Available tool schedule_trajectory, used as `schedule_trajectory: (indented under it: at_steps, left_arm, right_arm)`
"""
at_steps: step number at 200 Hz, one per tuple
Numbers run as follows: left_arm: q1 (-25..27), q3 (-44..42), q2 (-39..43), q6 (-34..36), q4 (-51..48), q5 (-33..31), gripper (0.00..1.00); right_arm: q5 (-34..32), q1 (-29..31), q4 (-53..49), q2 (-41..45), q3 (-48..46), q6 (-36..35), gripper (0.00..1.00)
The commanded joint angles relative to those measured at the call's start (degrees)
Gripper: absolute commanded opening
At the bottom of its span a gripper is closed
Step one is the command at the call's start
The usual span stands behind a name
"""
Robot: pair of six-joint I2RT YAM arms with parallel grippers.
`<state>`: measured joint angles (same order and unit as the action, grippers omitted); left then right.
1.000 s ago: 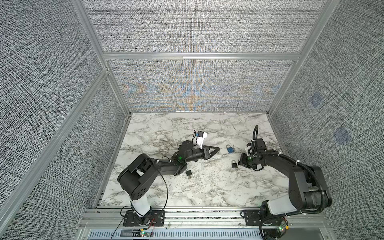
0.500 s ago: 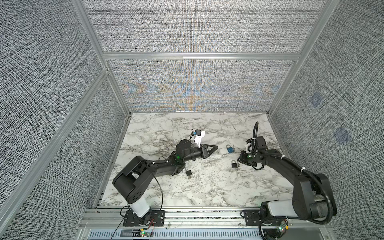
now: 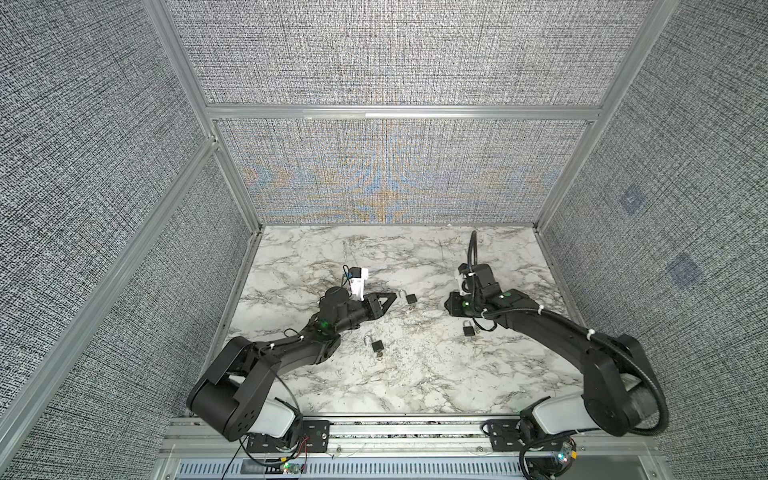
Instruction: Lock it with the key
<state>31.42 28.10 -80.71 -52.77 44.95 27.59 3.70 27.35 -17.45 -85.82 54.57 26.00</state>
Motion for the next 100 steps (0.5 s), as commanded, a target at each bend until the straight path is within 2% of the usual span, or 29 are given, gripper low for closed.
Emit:
schedule_trajectory:
  at_steps: [1, 25, 63, 100]
  left_arm:
    - [-1.61, -1.38, 3.86, 0.28, -3.52, -0.48, 0.27]
    - [-1.89, -2.25, 8.39, 3.34, -8.21, -4.84, 0.28]
    - [-2.41, -1.32, 11.18, 6.69, -13.7, -4.82, 0.29]
    - [-2.9, -0.41, 12.79, 8.31, -20.74, -5.7, 0.3]
  right_arm:
    - [-3.39, 2.26, 1.48, -5.34, 5.05, 0.98, 0.27]
    - [-4.92, 4.54, 1.68, -12.28, 11.39, 0.72, 0.29]
    - [-8.45, 7.16, -1.32, -21.29, 21.05, 0.02, 0.35]
    - [-8.42, 8.38, -4.35, -28.66, 27.76, -0.35, 0.37]
